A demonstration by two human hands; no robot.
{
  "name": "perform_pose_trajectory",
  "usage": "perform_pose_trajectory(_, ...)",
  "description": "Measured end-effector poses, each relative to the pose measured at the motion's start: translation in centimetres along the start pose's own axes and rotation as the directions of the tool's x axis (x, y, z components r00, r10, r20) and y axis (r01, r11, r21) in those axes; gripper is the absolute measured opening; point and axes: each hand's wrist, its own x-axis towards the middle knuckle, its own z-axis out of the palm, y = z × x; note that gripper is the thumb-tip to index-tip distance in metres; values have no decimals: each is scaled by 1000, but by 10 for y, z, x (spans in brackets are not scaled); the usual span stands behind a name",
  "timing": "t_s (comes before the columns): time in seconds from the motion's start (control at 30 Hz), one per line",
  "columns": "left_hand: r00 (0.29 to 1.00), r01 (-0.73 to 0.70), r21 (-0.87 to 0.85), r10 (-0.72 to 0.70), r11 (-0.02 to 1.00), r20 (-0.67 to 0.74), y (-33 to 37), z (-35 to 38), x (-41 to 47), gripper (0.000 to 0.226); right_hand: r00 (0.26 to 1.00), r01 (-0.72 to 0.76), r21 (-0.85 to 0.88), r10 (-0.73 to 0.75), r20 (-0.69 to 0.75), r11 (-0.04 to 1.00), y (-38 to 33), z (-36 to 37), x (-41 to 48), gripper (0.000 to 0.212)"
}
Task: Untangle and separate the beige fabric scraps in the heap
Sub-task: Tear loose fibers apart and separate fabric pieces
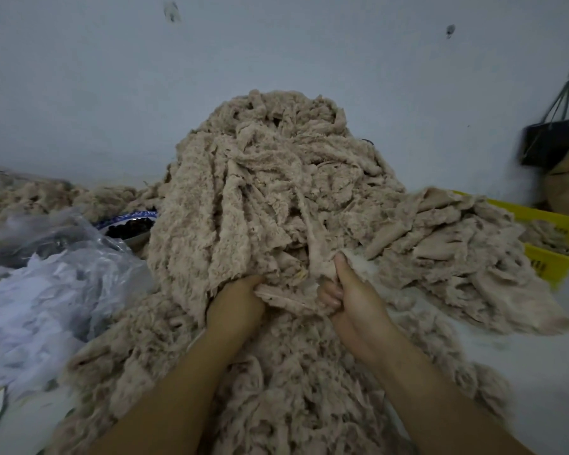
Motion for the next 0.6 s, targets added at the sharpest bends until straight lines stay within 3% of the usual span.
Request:
perform_pose_trajectory(0.13, 1000, 25, -15, -25, 1000, 4, -1, 4, 5, 48, 998, 20, 110, -27, 58, 994, -7, -1, -5, 29)
perform_pose_trajectory(0.23, 991, 11, 6, -12, 1000, 134, -3, 4, 4, 65, 997, 36, 219, -50, 58, 975, -13, -14, -4, 21)
perform_pose_trajectory(0.33, 977, -176, 72, 165, 982, 136, 3, -2, -2, 53, 997, 57, 202, -65, 32, 978, -13, -16, 0, 19)
perform_pose_trajectory(0.4, 931, -365, 194, 362, 911, 52, 9, -1, -10, 47, 998, 53, 207, -57, 14, 977, -8, -14, 2, 23)
perform_pose_trajectory(0.47, 889, -451, 277, 456, 849, 47, 10, 3, -13, 47, 999, 31, 229, -34, 6, 973, -7, -14, 2, 27)
perform_pose_trajectory(0.53, 919, -382, 200, 394, 902, -20, 4, 4, -10, 49, 1000, 12, 160, -13, 1, 987, -7, -15, 1, 27)
perform_pose_trajectory(0.6, 961, -221, -78, 204, 972, -186, -2, -4, -3, 45, 999, 19, 35, -18, -42, 999, -6, -16, 1, 24)
